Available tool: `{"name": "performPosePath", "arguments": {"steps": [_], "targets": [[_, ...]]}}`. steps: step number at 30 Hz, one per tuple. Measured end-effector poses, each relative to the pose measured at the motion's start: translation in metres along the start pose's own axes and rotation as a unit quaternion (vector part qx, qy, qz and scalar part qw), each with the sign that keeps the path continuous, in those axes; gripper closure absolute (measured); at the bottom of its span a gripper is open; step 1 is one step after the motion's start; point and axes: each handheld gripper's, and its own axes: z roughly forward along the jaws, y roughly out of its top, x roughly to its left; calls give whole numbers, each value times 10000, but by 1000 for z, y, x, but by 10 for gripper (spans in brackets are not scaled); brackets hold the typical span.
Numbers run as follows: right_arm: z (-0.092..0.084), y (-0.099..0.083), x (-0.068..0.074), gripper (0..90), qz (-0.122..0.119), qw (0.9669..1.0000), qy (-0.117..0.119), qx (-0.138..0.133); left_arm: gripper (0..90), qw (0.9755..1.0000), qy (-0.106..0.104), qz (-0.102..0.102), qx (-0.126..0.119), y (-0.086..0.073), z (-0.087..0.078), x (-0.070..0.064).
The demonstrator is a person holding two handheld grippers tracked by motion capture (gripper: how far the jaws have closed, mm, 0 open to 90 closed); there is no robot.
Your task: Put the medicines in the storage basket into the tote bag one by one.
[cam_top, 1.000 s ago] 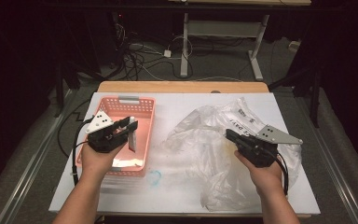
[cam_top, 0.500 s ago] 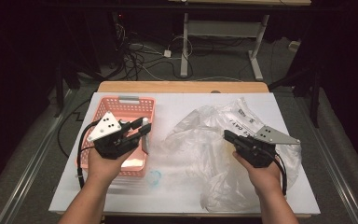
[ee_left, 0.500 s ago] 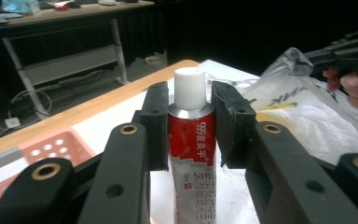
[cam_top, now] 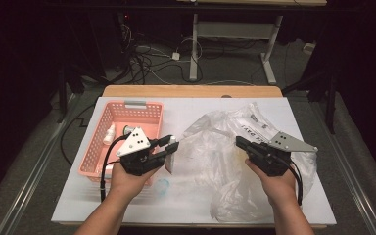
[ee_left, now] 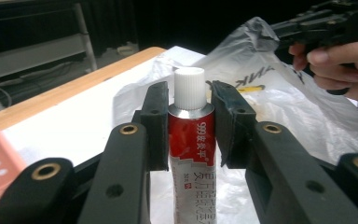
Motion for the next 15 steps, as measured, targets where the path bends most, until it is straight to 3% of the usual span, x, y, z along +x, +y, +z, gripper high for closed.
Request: {"name": "performPosePath", "arguments": {"steps": [7,11,15], "targets": [[1,-1,1,900,8,10000,9,26,671,9997,-161,149,50,4,19,-15],[1,0,1,900,37,10000,0,17,670,9996,-268,56,95,6,34,-18],[0,0,0,900,5,10000,0,-8,670,9994,-274,162,165,6,52,-24]]}}
